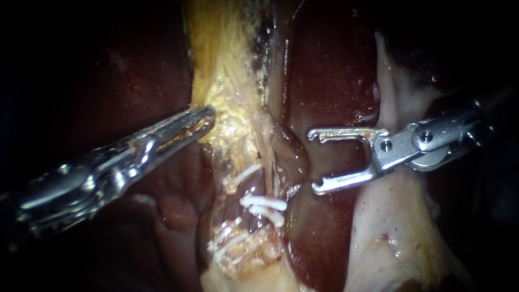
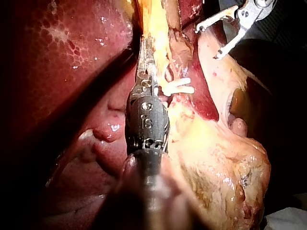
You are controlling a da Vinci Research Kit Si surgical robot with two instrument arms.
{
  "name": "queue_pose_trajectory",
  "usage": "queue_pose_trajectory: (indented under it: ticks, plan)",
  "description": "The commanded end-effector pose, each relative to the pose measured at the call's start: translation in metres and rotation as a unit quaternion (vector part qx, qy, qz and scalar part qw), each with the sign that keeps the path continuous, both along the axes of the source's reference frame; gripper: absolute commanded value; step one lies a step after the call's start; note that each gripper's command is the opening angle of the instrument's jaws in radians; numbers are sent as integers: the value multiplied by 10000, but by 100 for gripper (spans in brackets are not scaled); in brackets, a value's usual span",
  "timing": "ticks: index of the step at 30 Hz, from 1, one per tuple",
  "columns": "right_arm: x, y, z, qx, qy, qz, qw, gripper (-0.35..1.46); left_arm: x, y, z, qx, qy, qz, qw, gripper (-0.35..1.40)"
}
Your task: Going back second clip right tube
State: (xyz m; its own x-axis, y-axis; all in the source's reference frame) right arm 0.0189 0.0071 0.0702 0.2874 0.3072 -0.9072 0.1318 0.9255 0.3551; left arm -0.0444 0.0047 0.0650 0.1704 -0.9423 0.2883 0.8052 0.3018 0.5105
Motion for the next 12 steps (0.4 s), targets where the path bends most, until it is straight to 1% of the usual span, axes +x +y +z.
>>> queue_pose_trajectory:
  ticks: [1, 2, 5, 7, 12]
  plan:
    - [0, 0, 0, 0, 2, 0, 10000, 60, -3, 0, 2, 7, -4, 23, 10000, -35]
    - [0, 0, -1, 2, 13, 8, 10000, 60, -8, -1, 3, 14, -30, 42, 10000, -35]
    - [0, 0, -1, 5, 25, 17, 10000, 60, -15, -3, 6, 34, -43, 83, 10000, -35]
    - [0, 1, -2, 9, 37, 27, 10000, 60, -15, -4, 6, 31, -48, 93, 9999, -35]
    - [0, 2, -3, 28, 142, 108, 9998, 60, -9, -4, 5, 36, -60, 112, 9999, -35]
